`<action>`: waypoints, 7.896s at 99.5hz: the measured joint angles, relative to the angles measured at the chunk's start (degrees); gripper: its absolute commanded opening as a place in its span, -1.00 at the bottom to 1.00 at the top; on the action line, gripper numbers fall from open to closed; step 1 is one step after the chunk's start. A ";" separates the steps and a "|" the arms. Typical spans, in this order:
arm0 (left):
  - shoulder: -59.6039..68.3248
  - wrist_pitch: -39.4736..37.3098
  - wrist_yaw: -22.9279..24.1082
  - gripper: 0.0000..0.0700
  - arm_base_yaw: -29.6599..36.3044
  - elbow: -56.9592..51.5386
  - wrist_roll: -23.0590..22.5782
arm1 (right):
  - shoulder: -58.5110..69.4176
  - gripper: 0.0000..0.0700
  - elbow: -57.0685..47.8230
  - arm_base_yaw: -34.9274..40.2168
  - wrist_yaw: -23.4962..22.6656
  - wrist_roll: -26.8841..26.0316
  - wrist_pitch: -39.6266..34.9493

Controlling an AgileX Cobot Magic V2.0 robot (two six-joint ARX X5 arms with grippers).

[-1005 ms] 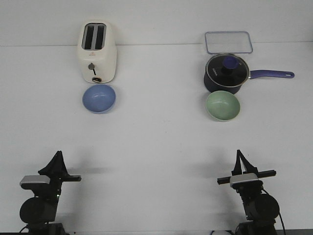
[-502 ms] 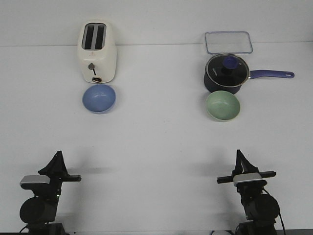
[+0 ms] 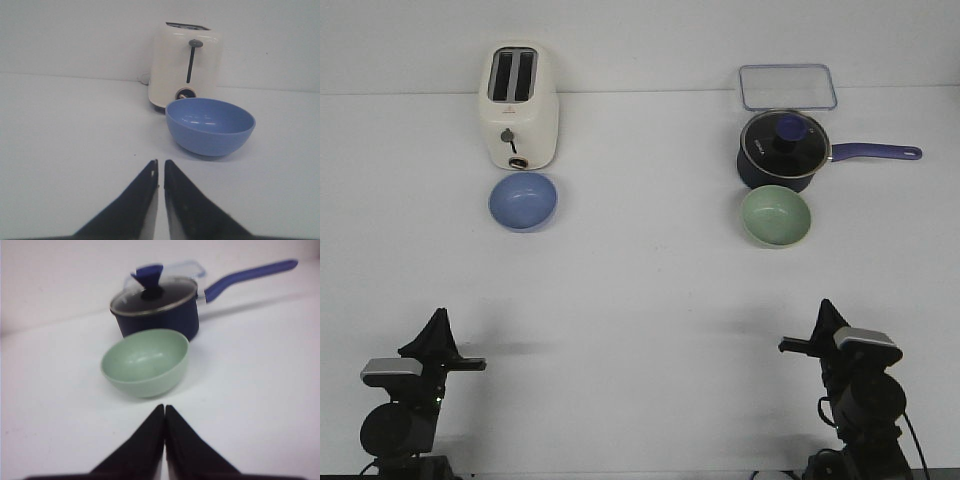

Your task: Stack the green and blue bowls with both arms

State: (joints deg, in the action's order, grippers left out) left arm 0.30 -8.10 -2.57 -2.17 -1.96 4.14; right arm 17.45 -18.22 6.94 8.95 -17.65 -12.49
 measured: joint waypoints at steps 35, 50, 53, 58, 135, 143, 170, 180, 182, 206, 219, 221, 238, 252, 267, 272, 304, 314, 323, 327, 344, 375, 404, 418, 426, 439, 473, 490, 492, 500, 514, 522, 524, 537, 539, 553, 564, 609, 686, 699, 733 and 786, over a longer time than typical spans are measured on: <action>0.00 0.00 -0.02 -0.96 0.00 0.00 0.00 | 33.70 0.40 -21.55 -5.44 -5.75 0.81 -6.16; 0.00 0.00 -0.02 -0.96 0.00 0.00 0.00 | 47.01 0.50 -29.27 -9.33 -9.16 1.18 -6.12; 0.00 0.00 -0.02 -0.96 0.00 0.00 0.00 | 49.62 0.50 -30.99 -10.05 -9.86 1.33 -6.10; 0.00 0.00 -0.02 -0.96 0.00 0.00 0.00 | 53.75 0.50 -33.79 -11.04 -10.67 1.64 -6.01; 0.00 0.00 -0.02 -0.96 0.00 0.00 0.00 | 77.48 -1.00 -49.79 -13.73 -18.01 4.20 -9.14; 0.00 0.00 -0.02 -0.96 0.00 0.00 0.00 | 72.72 -1.00 -49.79 -13.77 -20.96 4.20 -9.49; 0.00 0.00 -0.02 -0.96 0.00 0.00 0.00 | 56.96 -1.00 -48.26 -6.62 -26.71 4.22 -15.63; 0.00 0.00 -0.02 -0.96 0.00 0.00 0.00 | 52.74 -1.00 -43.06 -1.22 -26.45 4.13 -16.00; 0.00 0.00 0.00 -0.96 0.00 0.00 0.00 | 52.02 -1.00 -41.88 -0.02 -26.03 4.07 -16.09; 0.00 0.00 0.00 -0.96 0.00 0.00 0.00 | 49.24 -1.00 -30.97 14.78 -22.40 0.92 -14.97; 0.00 0.00 0.00 -0.96 0.00 0.00 2.67 | 49.44 -1.00 -27.41 20.85 -21.81 -1.18 -12.96; 0.00 0.00 -0.02 -0.96 0.00 0.00 3.26 | 49.53 -1.00 -27.08 21.64 -21.40 -1.42 -12.87; 0.00 -0.17 -0.02 -0.96 0.00 0.00 10.14 | 50.64 -1.00 -24.61 25.16 -19.37 -2.80 -11.58; 0.00 -0.20 -0.02 -0.97 0.00 0.00 16.35 | 52.61 -0.95 -24.44 25.83 -18.12 -2.78 -11.30; 0.00 -0.26 -0.02 -0.97 0.00 0.00 22.64 | 53.96 -0.47 -24.44 25.88 -18.08 -2.05 -10.93; 0.00 -0.22 -0.02 -0.97 0.00 -0.02 24.76 | 54.10 -0.27 -24.44 25.75 -18.12 -1.77 -10.91; 2.01 7.87 -0.81 -0.96 0.00 -5.40 32.61 | 46.95 -0.14 -24.44 21.64 -18.53 -1.27 -8.57; 6.62 10.25 -0.83 -0.96 0.00 -10.10 32.24 | 42.88 -0.14 -24.44 19.04 -18.01 -1.22 -8.90; 13.70 11.15 -1.20 -0.96 0.00 -14.47 30.47 | 40.89 -0.14 -24.39 17.73 -16.63 -1.22 -9.09; 17.64 11.63 -1.40 -0.96 0.00 -16.70 29.40 | 40.19 -0.14 -24.09 17.73 -16.00 -1.22 -8.61; 38.07 12.41 -3.06 -0.95 0.00 -28.41 23.12 | 38.36 -0.14 -19.89 17.81 -14.21 -1.22 -5.86; 78.25 12.50 -6.60 0.55 0.04 -53.16 16.20 | 38.40 -0.14 -17.94 17.79 -13.64 -1.22 -4.52; 99.65 14.29 -9.16 0.38 0.04 -67.63 15.85 | 38.40 -0.14 -17.94 17.79 -13.46 -1.22 -4.50; 105.35 14.73 -10.56 -0.54 0.11 -71.21 15.85 | 38.40 -0.15 -17.94 17.79 -13.40 -1.22 -4.46; 106.64 14.69 -12.20 -0.95 0.15 -71.73 15.87 | 38.40 -0.15 -17.94 17.79 -13.20 -1.22 -4.35; 106.51 14.80 -12.59 -0.96 0.39 -71.93 15.87 | 38.27 -0.21 -17.90 17.05 -11.67 -1.22 -3.15; 91.89 30.38 -16.83 -0.96 1.75 -71.91 9.31 | 27.87 -0.21 -11.30 9.44 -7.96 -1.73 -0.77; 79.87 28.59 -20.68 -0.96 8.50 -64.54 8.50 | 25.90 -0.21 -11.30 7.06 -9.60 -1.73 -1.01; 78.51 28.22 -20.81 -0.96 9.77 -63.06 8.70 | 25.90 -0.21 -11.30 6.88 -9.88 -1.73 -1.31; 73.64 27.15 -21.07 -0.96 15.37 -57.07 9.99 | 25.92 -0.21 -11.30 6.80 -10.67 -1.73 -2.58; 69.81 22.29 -21.31 -0.96 26.03 -50.12 13.88 | 25.92 -0.21 -11.30 6.80 -11.98 -1.73 -2.67; 71.08 20.39 -20.46 -0.96 31.58 -49.72 15.43 | 25.92 -0.21 -11.30 6.80 -12.02 -1.73 -2.78; 71.54 19.67 -19.80 -0.96 32.89 -49.72 15.80 | 25.92 -0.21 -11.30 6.80 -12.13 -1.73 -2.75; 76.02 13.99 -18.36 -0.96 39.80 -49.72 17.77 | 25.92 -0.21 -11.30 6.80 -13.38 -1.73 -2.99; 76.81 13.11 -18.38 -0.96 40.46 -49.72 18.03 | 25.92 -0.21 -11.30 6.80 -13.38 -1.73 -3.08; 82.18 8.24 -18.23 -0.91 42.93 -49.72 19.37 | 25.92 -0.21 -11.30 6.80 -13.42 -1.73 -3.50; 84.54 5.53 -18.21 -0.22 43.78 -49.72 20.11 | 25.92 -0.21 -11.30 6.80 -13.42 -1.70 -3.54; 68.59 14.51 -10.97 -1.00 33.00 -50.14 15.43 | 25.09 -1.00 -11.30 6.78 -13.33 -0.74 -4.28; 15.34 0.61 9.73 -0.96 12.96 -16.31 0.85 | -2.86 -1.00 1.49 6.80 -2.89 5.90 8.83; 14.86 0.35 9.75 -0.96 12.94 -16.31 0.85 | -2.86 -1.00 1.49 6.82 -2.89 5.90 8.85; 14.88 0.33 9.73 -0.97 12.96 -16.31 0.83 | -2.86 -1.00 1.49 6.82 -2.89 5.90 8.85; 3.69 0.44 0.81 -0.96 3.48 -2.10 -0.57 | -2.86 -1.00 1.49 6.82 -2.89 5.90 8.85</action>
State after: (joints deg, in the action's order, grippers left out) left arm 3.99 -7.66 -1.76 1.30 -4.05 3.57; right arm 14.59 -16.73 13.76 6.07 -11.75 -3.64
